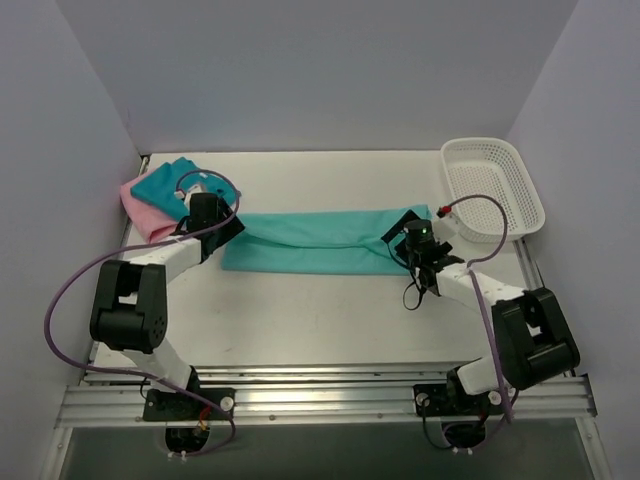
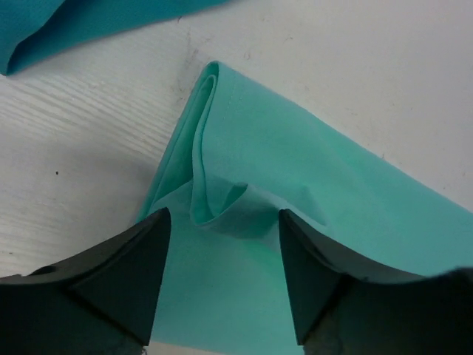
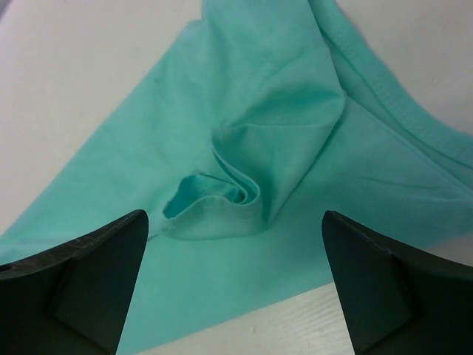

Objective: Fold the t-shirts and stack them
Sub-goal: Fold the other side of the tshirt into a rectangle

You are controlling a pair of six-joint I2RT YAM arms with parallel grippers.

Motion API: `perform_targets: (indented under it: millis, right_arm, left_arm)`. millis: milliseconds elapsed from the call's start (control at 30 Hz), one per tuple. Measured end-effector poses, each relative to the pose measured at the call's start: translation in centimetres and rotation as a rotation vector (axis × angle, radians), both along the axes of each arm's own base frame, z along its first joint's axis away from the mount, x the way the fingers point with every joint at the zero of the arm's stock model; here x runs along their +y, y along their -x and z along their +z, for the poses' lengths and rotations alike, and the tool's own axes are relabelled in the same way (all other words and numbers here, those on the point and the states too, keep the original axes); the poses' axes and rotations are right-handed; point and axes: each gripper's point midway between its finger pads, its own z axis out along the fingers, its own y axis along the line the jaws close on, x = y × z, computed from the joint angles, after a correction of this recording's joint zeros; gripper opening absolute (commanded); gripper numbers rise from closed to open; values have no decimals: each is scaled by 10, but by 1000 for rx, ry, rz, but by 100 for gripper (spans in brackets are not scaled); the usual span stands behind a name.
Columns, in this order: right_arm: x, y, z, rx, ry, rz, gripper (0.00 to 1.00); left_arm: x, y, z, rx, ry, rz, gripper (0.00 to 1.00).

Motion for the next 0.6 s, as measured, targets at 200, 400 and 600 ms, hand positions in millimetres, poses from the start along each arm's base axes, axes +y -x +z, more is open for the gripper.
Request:
perform_targets:
  millis: [200,400,600]
  right_arm:
    - [-4,-19,95,-182,-24,-45,100]
    - [-2,-48,150,-290,-16,-68,98]
    - [7,-71,91,-153,38,-51,95]
  left_arm:
    - [5,2,31,-53,2,41,85]
    - [-1,1,66,-133,11,31,83]
    - [-5,3,77,-158,15,19,82]
